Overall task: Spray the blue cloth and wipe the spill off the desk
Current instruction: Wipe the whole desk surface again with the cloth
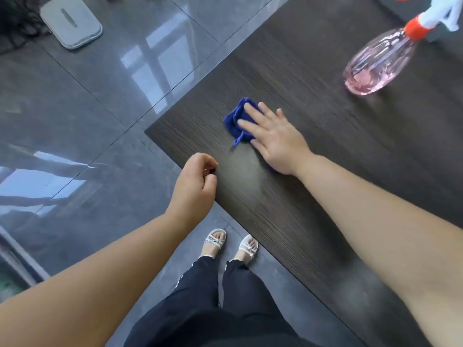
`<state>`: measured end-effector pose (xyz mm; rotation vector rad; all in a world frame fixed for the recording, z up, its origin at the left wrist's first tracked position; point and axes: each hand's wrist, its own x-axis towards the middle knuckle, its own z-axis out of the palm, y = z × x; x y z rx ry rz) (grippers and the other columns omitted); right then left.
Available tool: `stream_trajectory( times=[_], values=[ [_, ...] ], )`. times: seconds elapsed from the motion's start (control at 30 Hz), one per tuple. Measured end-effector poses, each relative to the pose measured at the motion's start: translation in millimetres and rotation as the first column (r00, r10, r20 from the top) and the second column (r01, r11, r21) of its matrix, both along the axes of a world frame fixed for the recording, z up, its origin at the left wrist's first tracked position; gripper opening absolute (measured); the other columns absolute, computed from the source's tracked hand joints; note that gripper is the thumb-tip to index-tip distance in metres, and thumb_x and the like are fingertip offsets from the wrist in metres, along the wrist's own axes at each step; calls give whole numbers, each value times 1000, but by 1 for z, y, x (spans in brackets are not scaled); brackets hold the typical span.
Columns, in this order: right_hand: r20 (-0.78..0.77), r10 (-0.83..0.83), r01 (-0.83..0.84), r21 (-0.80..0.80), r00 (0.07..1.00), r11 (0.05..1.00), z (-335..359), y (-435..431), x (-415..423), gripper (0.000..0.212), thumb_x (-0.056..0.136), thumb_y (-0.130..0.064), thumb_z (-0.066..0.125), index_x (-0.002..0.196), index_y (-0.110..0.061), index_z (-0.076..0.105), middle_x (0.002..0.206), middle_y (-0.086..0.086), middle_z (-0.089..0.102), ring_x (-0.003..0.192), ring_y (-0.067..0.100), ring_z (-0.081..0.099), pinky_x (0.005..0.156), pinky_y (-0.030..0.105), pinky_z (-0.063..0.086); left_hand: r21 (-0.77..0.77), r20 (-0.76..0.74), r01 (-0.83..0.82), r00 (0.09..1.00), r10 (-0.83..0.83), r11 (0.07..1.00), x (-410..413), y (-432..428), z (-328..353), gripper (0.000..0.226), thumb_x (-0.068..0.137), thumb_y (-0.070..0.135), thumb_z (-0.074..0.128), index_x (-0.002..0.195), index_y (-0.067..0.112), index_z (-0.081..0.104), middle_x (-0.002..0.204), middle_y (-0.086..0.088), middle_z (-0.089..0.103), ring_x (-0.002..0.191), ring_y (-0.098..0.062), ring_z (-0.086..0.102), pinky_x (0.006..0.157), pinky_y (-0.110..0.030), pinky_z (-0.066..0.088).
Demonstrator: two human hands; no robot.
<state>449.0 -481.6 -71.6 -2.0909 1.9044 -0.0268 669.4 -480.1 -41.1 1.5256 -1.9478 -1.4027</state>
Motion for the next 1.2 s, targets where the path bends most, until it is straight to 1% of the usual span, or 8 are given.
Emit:
stream_trajectory(
  times=[0.17, 0.27, 0.37, 0.5, 0.57, 0.7, 0.9, 1.2],
  values=[
    [-134, -455, 457, -19, 880, 890, -4, -68, 32, 51, 102, -35, 25, 150, -25, 14, 159, 2, -3, 145, 29, -1, 115, 48, 1, -12, -10, -21, 1000, 21, 1000, 10, -6, -2, 23, 88, -3, 41, 100, 15, 49, 106, -3, 54, 97, -11, 52, 82, -14, 41],
    [-106, -361, 359, -41, 927, 933, -8, -41, 77, 52, 101, -36, 24, 150, -24, 13, 159, 3, 0, 145, 29, 0, 115, 48, 3, -19, -27, -66, 997, 66, 998, 12, -6, -2, 25, 87, -3, 41, 102, 16, 47, 109, -4, 53, 93, -2, 50, 82, -9, 39],
    [-51, -197, 193, -85, 979, 978, -10, 44, 96, 49, 98, -31, 32, 146, -21, 32, 156, 6, 21, 142, 33, 19, 113, 51, 17, -29, -39, -25, 999, 24, 999, 14, -2, -4, 27, 86, -3, 41, 103, 17, 46, 110, -5, 51, 95, -6, 51, 88, -15, 43],
    [-93, -254, 248, -72, 963, 966, -11, 178, 67, 47, 94, -28, 34, 141, -22, 37, 150, 7, 33, 138, 32, 26, 108, 57, 27, -125, 50, 165, 986, -160, 978, 12, 12, -3, 33, 78, 11, 38, 107, 9, 52, 104, 3, 45, 99, -16, 43, 90, -27, 38],
    [-66, -492, 491, -32, 868, 871, -5, 210, 47, 49, 94, -29, 32, 142, -19, 38, 152, 8, 29, 139, 35, 23, 106, 63, 28, -177, 84, 325, 945, -315, 929, 5, 26, -1, 38, 75, 11, 37, 107, 6, 56, 105, 1, 48, 102, -20, 42, 92, -24, 32],
    [-60, -863, 861, -57, 502, 505, -10, 170, 80, 48, 95, -25, 40, 142, -16, 39, 155, 9, 23, 141, 37, 20, 110, 56, 18, -210, 117, 509, 861, -496, 835, -11, 49, -2, 41, 75, 15, 35, 106, 5, 59, 111, -8, 55, 108, -27, 45, 93, -18, 26],
    [-85, -662, 660, -54, 744, 749, -10, 183, 128, 51, 89, -25, 28, 138, -21, 43, 150, 4, 36, 137, 31, 34, 109, 49, 27, -212, 140, 562, 827, -544, 800, -36, 80, 3, 36, 79, 14, 39, 107, 8, 60, 115, -5, 56, 111, -25, 43, 90, -15, 24],
    [-100, -801, 800, -67, 590, 597, -16, 339, 83, 48, 95, -30, 31, 140, -20, 42, 151, 6, 33, 137, 33, 32, 107, 55, 28, -197, 238, 780, 625, -743, 594, -71, 164, 3, 42, 78, 18, 38, 114, 8, 58, 120, -8, 54, 111, -30, 43, 92, -26, 31]
  ],
)
